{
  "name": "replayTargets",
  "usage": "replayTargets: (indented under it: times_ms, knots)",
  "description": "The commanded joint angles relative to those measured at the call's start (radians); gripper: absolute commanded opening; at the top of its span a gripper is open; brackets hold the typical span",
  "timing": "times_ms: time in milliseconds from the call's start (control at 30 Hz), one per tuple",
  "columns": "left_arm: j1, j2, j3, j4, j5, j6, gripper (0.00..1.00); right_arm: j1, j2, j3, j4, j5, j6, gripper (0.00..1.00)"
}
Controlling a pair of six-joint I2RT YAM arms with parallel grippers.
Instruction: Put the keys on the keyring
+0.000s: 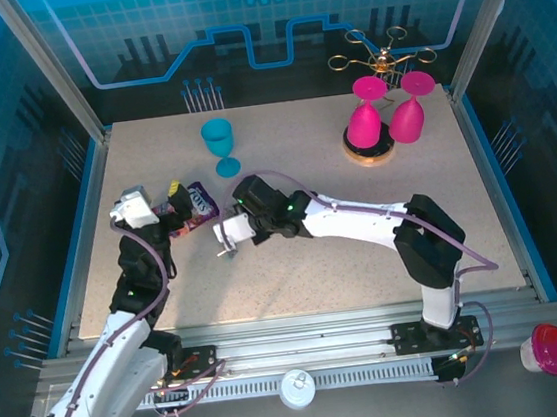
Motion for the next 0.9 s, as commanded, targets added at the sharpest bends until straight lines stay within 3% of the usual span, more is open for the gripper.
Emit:
replayTargets:
  times_ms: [0, 300, 500, 633, 767, 867]
  knots:
    - [0.014, 0.0, 0.023, -0.014, 0.004, -0.026, 0.99, -0.012, -0.085, -0.129, 0.011, -0.014, -0.016, 0.0]
    - [0.024, 0.076, 0.038, -0.013, 0.055, -0.058, 0.99, -0.06, -0.24, -0.397, -0.051, 0.078, 0.041, 0.0]
    - [0.026, 0.113, 0.044, -0.014, 0.046, -0.057, 0.99, -0.118, -0.305, -0.505, -0.086, 0.101, 0.036, 0.16]
    - [0.026, 0.138, 0.041, -0.011, 0.034, -0.043, 0.99, -0.174, -0.348, -0.548, -0.166, 0.16, 0.031, 0.39]
    - [0.026, 0.171, 0.038, -0.002, 0.022, -0.014, 0.99, -0.269, -0.449, -0.581, -0.201, 0.225, 0.058, 0.46]
    - [0.027, 0.216, 0.038, 0.01, 0.02, 0.043, 0.99, -0.344, -0.54, -0.575, -0.155, 0.216, 0.174, 0.49]
